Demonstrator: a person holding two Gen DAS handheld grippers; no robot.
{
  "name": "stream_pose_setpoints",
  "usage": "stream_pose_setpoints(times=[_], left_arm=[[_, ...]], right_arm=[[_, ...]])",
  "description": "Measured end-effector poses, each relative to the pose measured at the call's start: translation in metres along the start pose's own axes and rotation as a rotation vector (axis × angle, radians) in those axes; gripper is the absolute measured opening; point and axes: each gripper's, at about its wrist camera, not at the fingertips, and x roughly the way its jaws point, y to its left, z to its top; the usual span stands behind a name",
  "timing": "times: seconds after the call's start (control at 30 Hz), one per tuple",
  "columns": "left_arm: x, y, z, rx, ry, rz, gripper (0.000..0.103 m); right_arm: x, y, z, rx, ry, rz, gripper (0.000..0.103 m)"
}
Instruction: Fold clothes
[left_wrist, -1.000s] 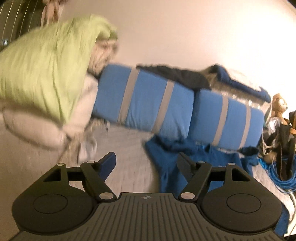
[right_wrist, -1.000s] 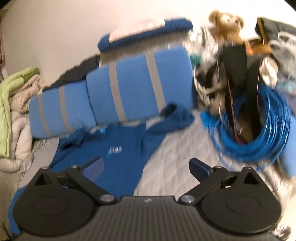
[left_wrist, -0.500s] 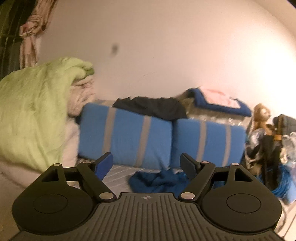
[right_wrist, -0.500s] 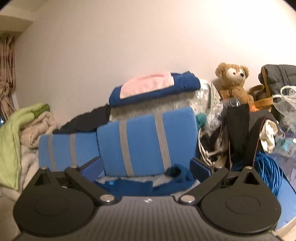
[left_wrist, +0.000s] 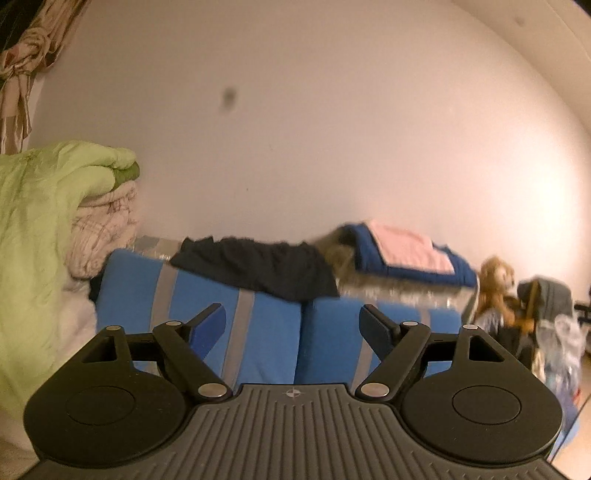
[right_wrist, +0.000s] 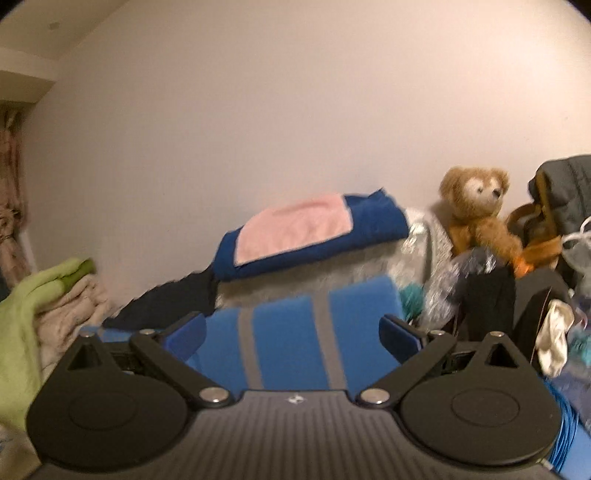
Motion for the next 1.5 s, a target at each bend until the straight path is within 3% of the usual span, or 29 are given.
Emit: stream_pose_setpoints(times=[0.13, 0.27, 0.5, 0.67, 1.0, 1.27, 1.5], left_arm=[[0.036, -0.005, 0.009, 0.051, -0.02, 0.076, 0.08], [0.069, -0.009, -0.004, 0.034, -0.086, 0.122, 0.083], [0.136, -0.018, -0.073, -0.04, -0.016, 0.176, 0.084], [0.163, -0.03, -0.126, -0.086, 0.073, 0.129, 0.084], [0.201, -0.087, -0.21, 0.022, 0.182, 0.018, 0.084], [0.206, -0.102, -0.273, 0.053, 0.203, -0.071, 0.084], [0.205, -0.094, -0.301, 0.092, 0.196, -0.067, 0.084]], right_arm=[[0.028, -0.007, 0.002, -0.013, -0.026, -0.069, 0.103], [0.058, -0.008, -0.015, -0.099, -0.049, -0.164, 0.103], [0.122, -0.018, -0.071, -0.121, 0.044, -0.265, 0.103], [0.151, -0.018, -0.118, -0.172, 0.107, -0.278, 0.103], [0.175, -0.031, -0.186, -0.182, 0.232, -0.286, 0.103], [0.192, -0.059, -0.233, -0.115, 0.312, -0.275, 0.102], [0.215, -0.077, -0.272, -0.061, 0.382, -0.245, 0.096]])
